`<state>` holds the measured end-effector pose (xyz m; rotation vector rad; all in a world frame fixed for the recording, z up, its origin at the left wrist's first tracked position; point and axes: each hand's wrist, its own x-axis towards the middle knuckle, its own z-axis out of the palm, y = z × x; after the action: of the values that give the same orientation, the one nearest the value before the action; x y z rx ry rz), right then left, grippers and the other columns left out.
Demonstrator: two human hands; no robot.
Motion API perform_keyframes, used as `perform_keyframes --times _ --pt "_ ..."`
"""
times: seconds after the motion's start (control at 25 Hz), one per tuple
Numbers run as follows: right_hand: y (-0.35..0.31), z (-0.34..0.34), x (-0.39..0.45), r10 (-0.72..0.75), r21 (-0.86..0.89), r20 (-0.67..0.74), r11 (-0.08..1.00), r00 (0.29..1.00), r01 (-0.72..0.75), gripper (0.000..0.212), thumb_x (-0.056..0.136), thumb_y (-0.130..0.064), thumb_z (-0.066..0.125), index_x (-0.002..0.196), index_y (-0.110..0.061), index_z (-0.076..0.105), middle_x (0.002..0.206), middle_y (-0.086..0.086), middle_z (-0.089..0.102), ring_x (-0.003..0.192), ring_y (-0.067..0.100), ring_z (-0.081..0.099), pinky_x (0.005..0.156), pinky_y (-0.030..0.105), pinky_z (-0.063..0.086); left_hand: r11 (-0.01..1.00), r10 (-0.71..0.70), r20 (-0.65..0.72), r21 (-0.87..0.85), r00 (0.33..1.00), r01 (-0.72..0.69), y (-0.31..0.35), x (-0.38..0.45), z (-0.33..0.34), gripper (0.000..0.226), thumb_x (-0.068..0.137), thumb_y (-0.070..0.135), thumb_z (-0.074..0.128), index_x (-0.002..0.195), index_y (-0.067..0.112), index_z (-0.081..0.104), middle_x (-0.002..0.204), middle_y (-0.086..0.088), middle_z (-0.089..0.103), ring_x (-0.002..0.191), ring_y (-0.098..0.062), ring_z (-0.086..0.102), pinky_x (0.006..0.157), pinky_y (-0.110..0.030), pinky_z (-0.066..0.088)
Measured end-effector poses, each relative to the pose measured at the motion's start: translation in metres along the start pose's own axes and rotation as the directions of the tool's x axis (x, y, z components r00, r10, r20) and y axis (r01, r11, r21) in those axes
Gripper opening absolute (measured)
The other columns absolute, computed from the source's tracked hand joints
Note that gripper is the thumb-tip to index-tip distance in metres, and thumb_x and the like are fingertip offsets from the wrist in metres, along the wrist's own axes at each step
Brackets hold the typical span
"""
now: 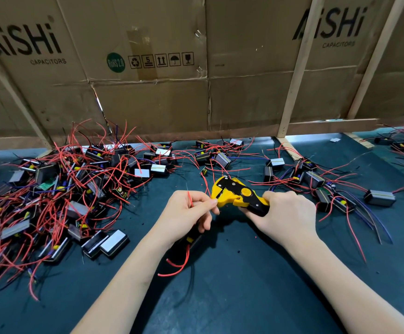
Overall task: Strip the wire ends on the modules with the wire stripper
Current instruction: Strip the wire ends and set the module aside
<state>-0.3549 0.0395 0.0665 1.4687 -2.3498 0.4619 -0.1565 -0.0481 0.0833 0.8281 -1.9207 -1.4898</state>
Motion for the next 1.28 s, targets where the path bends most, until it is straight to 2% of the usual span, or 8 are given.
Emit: perform_keyframes --times 0.16,0.32,0.4,0.56,0.72,0.92,1.12,1.28 --pt "-0.0017 0.0004 0.0016 0.003 -0.035 0.008 0.999 1.0 -0.002 0.06 0.075 -0.083 0.044 0.071 -0.024 0.052 0.075 -0.004 0.063 0.08 0.023 0.064 0.056 0.028 0.027 1.0 -0.013 -0.011 -0.005 1.0 0.013 0.0002 0.0007 -0.0008 0.029 0.098 0.014 0.057 0.074 0.005 0.07 0.046 -0.007 0.057 0.039 -0.014 0.046 0.047 -0.018 0.043" --pt "-0.0007 0.0002 -0.001 -0.113 0.002 -0.122 0.993 0.986 0.114 0.052 0.07 -0.065 0.07 0.072 -0.014 0.057 0.068 0.004 0.064 0.068 0.029 0.065 0.062 0.034 0.035 1.0 -0.029 -0.008 -0.006 1.0 0.029 0.0007 0.0002 -0.0009 0.03 0.098 0.015 0.057 0.072 0.007 0.071 0.046 -0.007 0.056 0.038 -0.014 0.046 0.046 -0.016 0.041" --pt "-0.0006 0.0011 -0.0012 -0.119 0.0 -0.154 0.993 0.981 0.121 0.052 0.067 -0.059 0.076 0.073 -0.01 0.061 0.067 0.007 0.064 0.065 0.03 0.064 0.064 0.036 0.037 1.0 -0.03 -0.011 -0.003 0.999 0.03 0.0004 0.0005 -0.0009 0.03 0.098 0.014 0.057 0.073 0.007 0.071 0.045 -0.007 0.056 0.038 -0.014 0.046 0.046 -0.017 0.041" --pt "-0.0015 0.004 -0.0006 -0.106 -0.005 -0.159 0.994 0.982 0.106 0.052 0.068 -0.059 0.075 0.081 -0.01 0.064 0.074 0.006 0.065 0.073 0.03 0.063 0.07 0.038 0.038 1.0 -0.028 -0.009 0.007 1.0 0.028 -0.0005 0.0011 -0.0012 0.029 0.098 0.013 0.056 0.074 0.006 0.07 0.046 -0.007 0.056 0.039 -0.014 0.045 0.047 -0.018 0.042" --pt "-0.0007 0.0023 -0.0006 -0.112 0.003 -0.149 0.994 0.983 0.114 0.05 0.067 -0.059 0.076 0.077 -0.012 0.063 0.07 0.004 0.064 0.07 0.029 0.064 0.068 0.037 0.038 0.999 -0.033 -0.004 0.01 0.999 0.033 -0.0001 0.0012 -0.0009 0.029 0.098 0.013 0.056 0.075 0.006 0.07 0.045 -0.006 0.056 0.038 -0.014 0.045 0.046 -0.018 0.042" --pt "0.0014 0.0006 0.0011 -0.13 0.01 -0.097 0.991 0.987 0.132 0.048 0.07 -0.063 0.071 0.074 -0.016 0.058 0.071 0.002 0.063 0.072 0.029 0.063 0.067 0.035 0.029 0.999 -0.027 0.013 0.024 1.0 0.027 0.0002 0.0007 -0.0015 0.028 0.098 0.014 0.056 0.076 0.004 0.07 0.045 -0.006 0.055 0.039 -0.013 0.045 0.047 -0.017 0.041" --pt "0.0029 -0.0008 0.0014 -0.131 0.033 -0.114 0.99 0.985 0.135 0.048 0.07 -0.06 0.072 0.08 -0.014 0.063 0.074 0.002 0.065 0.075 0.029 0.064 0.069 0.036 0.035 0.999 -0.019 0.019 0.031 1.0 0.018 0.0004 0.0003 -0.0018 0.028 0.098 0.013 0.056 0.076 0.004 0.07 0.045 -0.007 0.055 0.039 -0.013 0.045 0.047 -0.017 0.041" --pt "0.0012 -0.0027 0.0008 -0.132 0.038 -0.088 0.99 0.987 0.136 0.048 0.07 -0.061 0.073 0.069 -0.016 0.055 0.068 0.004 0.063 0.068 0.03 0.063 0.065 0.035 0.035 0.999 -0.02 0.022 0.039 1.0 0.019 0.0004 0.0002 -0.0025 0.028 0.098 0.014 0.056 0.077 0.003 0.069 0.045 -0.006 0.055 0.039 -0.014 0.045 0.048 -0.018 0.041"
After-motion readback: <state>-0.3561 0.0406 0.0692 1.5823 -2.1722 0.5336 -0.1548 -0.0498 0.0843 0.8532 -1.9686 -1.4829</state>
